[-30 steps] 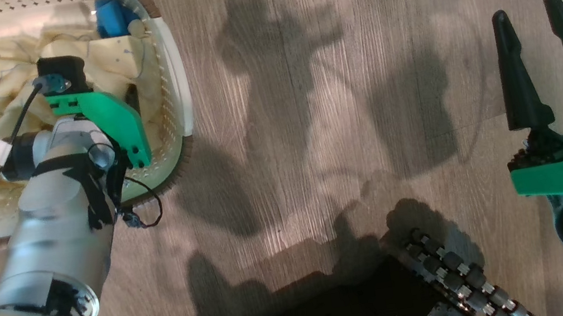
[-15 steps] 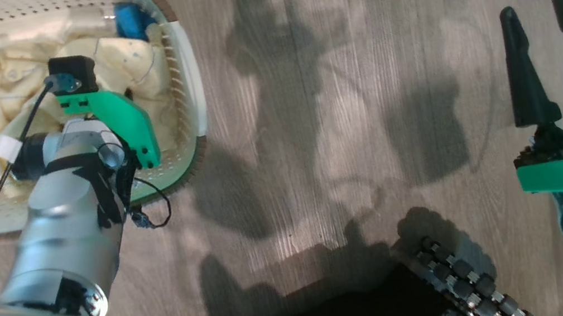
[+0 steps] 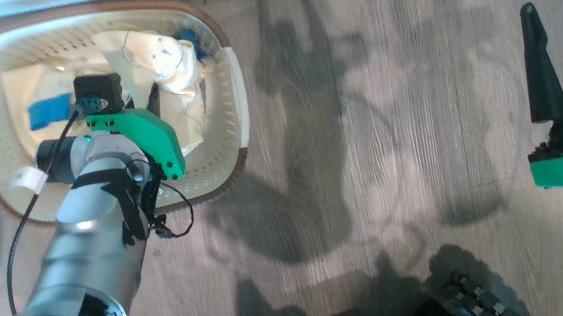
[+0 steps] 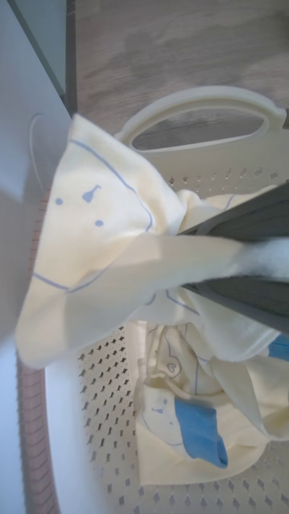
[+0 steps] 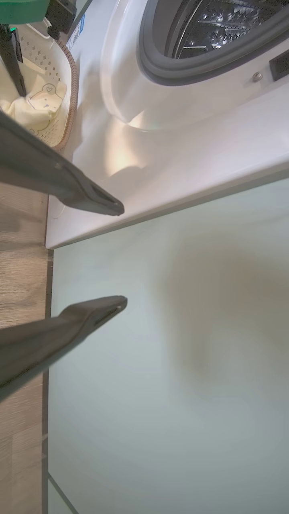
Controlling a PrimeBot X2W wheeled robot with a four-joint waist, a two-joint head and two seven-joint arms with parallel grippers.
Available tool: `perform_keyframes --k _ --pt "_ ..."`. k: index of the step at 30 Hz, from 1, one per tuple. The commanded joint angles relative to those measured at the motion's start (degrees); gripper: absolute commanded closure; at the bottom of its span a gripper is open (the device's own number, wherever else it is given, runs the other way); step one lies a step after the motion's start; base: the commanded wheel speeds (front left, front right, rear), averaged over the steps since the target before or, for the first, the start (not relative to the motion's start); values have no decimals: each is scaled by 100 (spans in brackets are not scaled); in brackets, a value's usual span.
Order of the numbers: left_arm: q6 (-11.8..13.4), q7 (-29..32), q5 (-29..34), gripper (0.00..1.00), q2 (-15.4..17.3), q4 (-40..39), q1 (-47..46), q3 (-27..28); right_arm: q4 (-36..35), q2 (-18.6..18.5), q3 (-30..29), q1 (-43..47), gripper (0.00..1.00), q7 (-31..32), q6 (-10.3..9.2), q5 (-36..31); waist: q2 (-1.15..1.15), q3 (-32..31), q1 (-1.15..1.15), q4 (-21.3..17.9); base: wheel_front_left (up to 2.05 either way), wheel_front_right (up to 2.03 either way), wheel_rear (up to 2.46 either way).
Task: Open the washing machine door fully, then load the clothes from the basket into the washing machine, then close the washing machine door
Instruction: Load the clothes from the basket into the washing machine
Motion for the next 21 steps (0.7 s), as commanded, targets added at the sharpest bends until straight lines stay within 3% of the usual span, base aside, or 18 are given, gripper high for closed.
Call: perform_keyframes --k 1,11,21 --pt "51 -67 -10 100 130 -169 153 106 -132 -27 52 246 0 -37 -4 -50 0 -256 0 165 0 0 0" --pt "625 -81 270 100 339 -2793 1522 728 -11 -120 -87 646 0 -37 -4 -265 0 -1213 0 529 0 0 0" --pt "1003 -81 667 100 550 -5031 3074 1236 161 -242 -69 1049 0 -37 -4 -328 0 -2178 0 753 0 0 0"
